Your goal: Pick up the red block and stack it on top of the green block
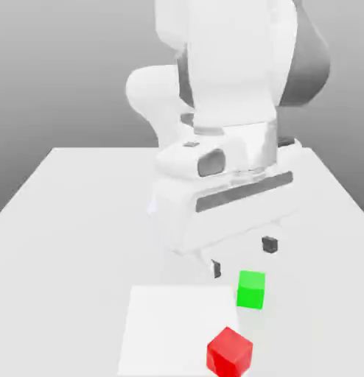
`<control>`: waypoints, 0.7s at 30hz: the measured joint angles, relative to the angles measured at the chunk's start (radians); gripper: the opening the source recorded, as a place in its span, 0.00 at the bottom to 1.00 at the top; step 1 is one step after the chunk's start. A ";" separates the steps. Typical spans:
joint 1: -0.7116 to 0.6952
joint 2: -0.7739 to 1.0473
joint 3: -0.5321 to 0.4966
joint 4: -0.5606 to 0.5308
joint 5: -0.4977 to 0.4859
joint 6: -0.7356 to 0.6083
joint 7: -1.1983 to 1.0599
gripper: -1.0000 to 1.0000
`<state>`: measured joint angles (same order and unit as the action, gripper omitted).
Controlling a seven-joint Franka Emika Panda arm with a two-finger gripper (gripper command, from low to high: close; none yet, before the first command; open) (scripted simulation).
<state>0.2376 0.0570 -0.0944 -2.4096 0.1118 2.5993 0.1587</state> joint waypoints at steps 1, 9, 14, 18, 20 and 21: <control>0.000 0.035 0.002 -0.005 -0.008 0.013 -0.018 0.50; -0.007 0.317 0.024 -0.003 -0.039 0.187 -0.095 0.50; -0.011 0.342 0.029 0.001 -0.035 0.206 -0.098 0.00; -0.008 0.319 0.026 -0.003 -0.041 0.187 -0.094 0.00; -0.003 0.255 0.018 -0.013 -0.054 0.133 -0.085 0.00; 0.000 0.221 0.014 -0.018 -0.060 0.104 -0.080 0.00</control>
<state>0.2373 0.2776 -0.0809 -2.4281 0.0518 2.7035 0.0784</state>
